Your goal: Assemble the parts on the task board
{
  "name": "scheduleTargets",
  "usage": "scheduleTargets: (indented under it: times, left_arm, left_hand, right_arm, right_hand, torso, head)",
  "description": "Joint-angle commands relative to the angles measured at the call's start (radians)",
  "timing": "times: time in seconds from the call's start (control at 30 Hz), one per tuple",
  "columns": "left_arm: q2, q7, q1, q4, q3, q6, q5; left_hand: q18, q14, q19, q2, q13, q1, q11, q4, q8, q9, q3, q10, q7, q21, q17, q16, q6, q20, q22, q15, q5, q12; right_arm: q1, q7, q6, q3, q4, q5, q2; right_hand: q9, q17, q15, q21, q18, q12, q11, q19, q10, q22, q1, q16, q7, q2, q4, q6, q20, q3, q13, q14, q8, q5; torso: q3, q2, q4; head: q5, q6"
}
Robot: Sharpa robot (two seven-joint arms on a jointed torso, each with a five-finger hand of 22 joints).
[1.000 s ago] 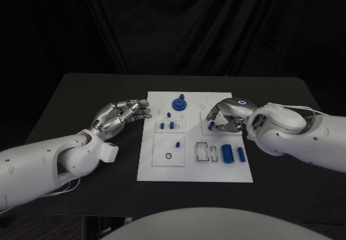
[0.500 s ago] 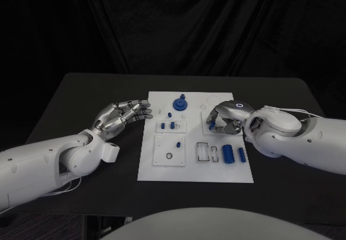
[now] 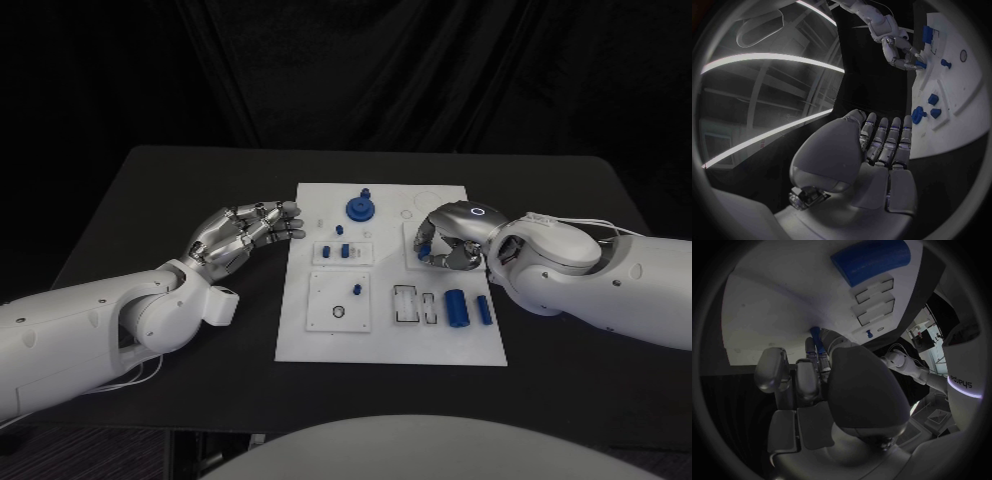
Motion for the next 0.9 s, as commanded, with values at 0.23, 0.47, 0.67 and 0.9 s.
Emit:
scheduleTargets:
  times: [0.23, 0.47, 0.67, 0.9]
  left_arm:
    - [0.001, 0.015, -0.005, 0.0, 0.001, 0.02, 0.002]
    - [0.001, 0.013, -0.006, 0.0, 0.001, 0.02, 0.002]
    - [0.0, 0.01, -0.007, 0.001, 0.001, 0.018, 0.002]
    - [0.002, 0.008, -0.007, 0.0, 0.001, 0.018, 0.002]
  left_hand:
    - [-0.003, -0.007, 0.008, 0.004, -0.001, 0.0, 0.006, -0.001, 0.004, -0.001, 0.007, 0.001, 0.007, 0.006, -0.001, 0.006, 0.001, 0.0, 0.002, -0.003, 0.005, 0.004]
    - [-0.003, -0.007, 0.008, 0.004, -0.001, 0.0, 0.006, -0.001, 0.004, -0.001, 0.007, 0.001, 0.007, 0.006, -0.001, 0.006, 0.001, 0.0, 0.002, -0.003, 0.005, 0.004]
    - [-0.003, -0.007, 0.008, 0.004, -0.001, 0.0, 0.006, -0.001, 0.004, -0.001, 0.007, 0.001, 0.007, 0.006, -0.001, 0.006, 0.001, 0.0, 0.002, -0.003, 0.005, 0.004]
    - [-0.003, -0.008, 0.007, 0.004, -0.001, 0.0, 0.007, -0.002, 0.005, -0.001, 0.009, 0.001, 0.009, 0.006, -0.001, 0.007, 0.001, 0.0, 0.002, -0.003, 0.005, 0.005]
  right_arm:
    - [-0.002, 0.027, -0.081, 0.002, 0.014, -0.01, -0.006]
    - [0.008, 0.023, -0.107, 0.006, 0.048, -0.01, -0.03]
    - [0.052, 0.0, -0.1, 0.008, 0.098, -0.01, -0.057]
    - [0.089, -0.032, -0.07, 0.008, 0.178, -0.01, -0.073]
  right_hand:
    - [0.031, 0.019, -0.019, 0.031, -0.018, 0.022, -0.013, 0.011, 0.039, 0.153, 0.007, 0.008, -0.008, 0.011, -0.025, 0.019, -0.018, 0.006, 0.023, 0.009, 0.021, 0.009]
    - [0.035, 0.023, -0.021, 0.036, -0.019, 0.023, -0.015, 0.013, 0.042, 0.154, 0.008, 0.01, -0.009, 0.012, -0.028, 0.021, -0.019, 0.007, 0.025, 0.011, 0.023, 0.009]
    - [0.038, 0.019, -0.021, 0.034, -0.019, 0.019, -0.014, 0.013, 0.04, 0.154, 0.004, 0.007, -0.009, 0.012, -0.026, 0.018, -0.02, 0.008, 0.026, 0.01, 0.022, 0.004]
    - [0.043, 0.049, -0.02, 0.066, -0.025, 0.01, -0.012, 0.025, 0.037, 0.162, -0.001, 0.021, -0.008, 0.012, -0.026, 0.005, -0.021, 0.013, 0.027, 0.021, 0.016, -0.005]
  torso:
    - [0.0008, 0.0, -0.0006]
    - [0.0009, -0.001, 0.0002]
    - [0.0, -0.001, 0.0]
    - [-0.0022, -0.001, 0.0015]
  head:
    - [0.003, 0.0]
    - [0.006, 0.0]
    - [0.008, 0.0]
    - [0.009, 0.0]
